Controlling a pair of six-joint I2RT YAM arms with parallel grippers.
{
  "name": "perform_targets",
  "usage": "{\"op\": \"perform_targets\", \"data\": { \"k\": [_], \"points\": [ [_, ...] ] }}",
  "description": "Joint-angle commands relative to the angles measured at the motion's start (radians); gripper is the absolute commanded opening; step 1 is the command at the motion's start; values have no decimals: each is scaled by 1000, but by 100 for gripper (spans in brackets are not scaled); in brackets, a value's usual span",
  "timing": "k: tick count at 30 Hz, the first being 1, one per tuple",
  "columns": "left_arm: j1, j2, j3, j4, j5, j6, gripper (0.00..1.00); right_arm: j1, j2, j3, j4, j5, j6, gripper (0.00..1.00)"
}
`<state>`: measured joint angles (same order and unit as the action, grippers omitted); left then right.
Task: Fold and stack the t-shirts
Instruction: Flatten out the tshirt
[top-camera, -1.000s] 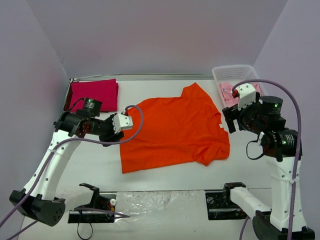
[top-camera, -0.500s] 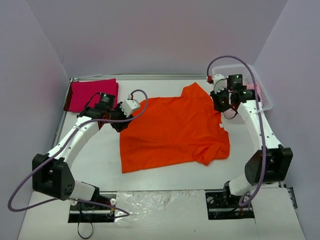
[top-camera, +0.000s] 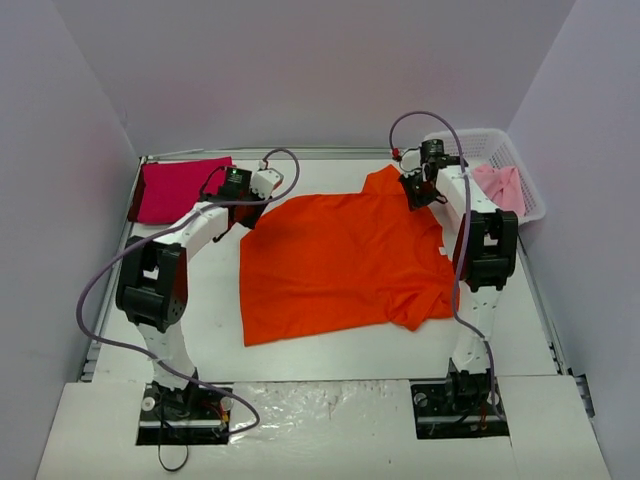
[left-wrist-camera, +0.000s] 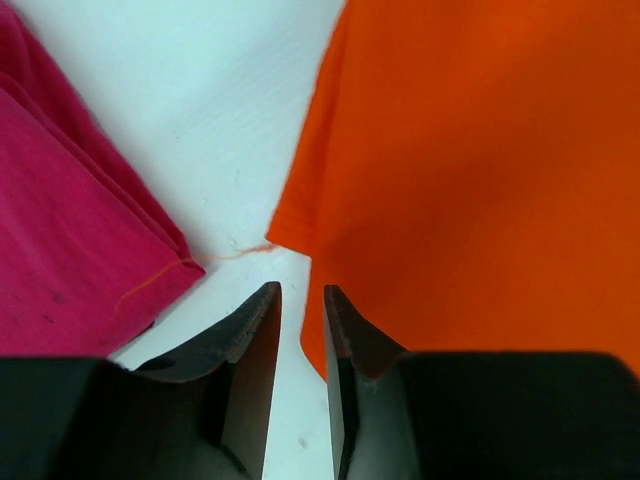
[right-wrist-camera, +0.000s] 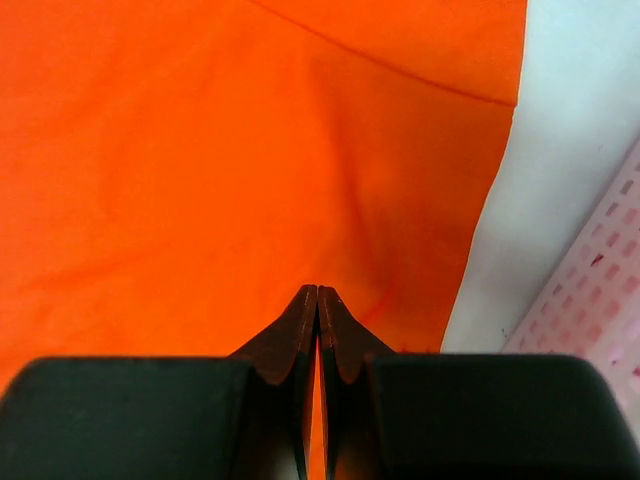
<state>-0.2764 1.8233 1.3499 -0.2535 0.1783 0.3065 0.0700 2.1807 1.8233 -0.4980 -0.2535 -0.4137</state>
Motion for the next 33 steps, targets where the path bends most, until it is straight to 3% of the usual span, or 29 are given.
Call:
{"op": "perform_targets", "data": {
  "k": [1,11,16,21,33],
  "points": [
    [16,39,74,89,-118,-81,21,17,31,88,-16,33,16,0],
    [28,214,203,31,-125,-115,18,30,99,130,-14,45,10,0],
    [32,211,187,23,-100,-124,15,30,123,123,-13,53,6,0],
    [39,170,175,5,-82,-124,2,30,139,117,-10,57,6,0],
    [40,212,189,-61,20,-98,2,25,151,100,-7,72,-5,0]
  ]
}}
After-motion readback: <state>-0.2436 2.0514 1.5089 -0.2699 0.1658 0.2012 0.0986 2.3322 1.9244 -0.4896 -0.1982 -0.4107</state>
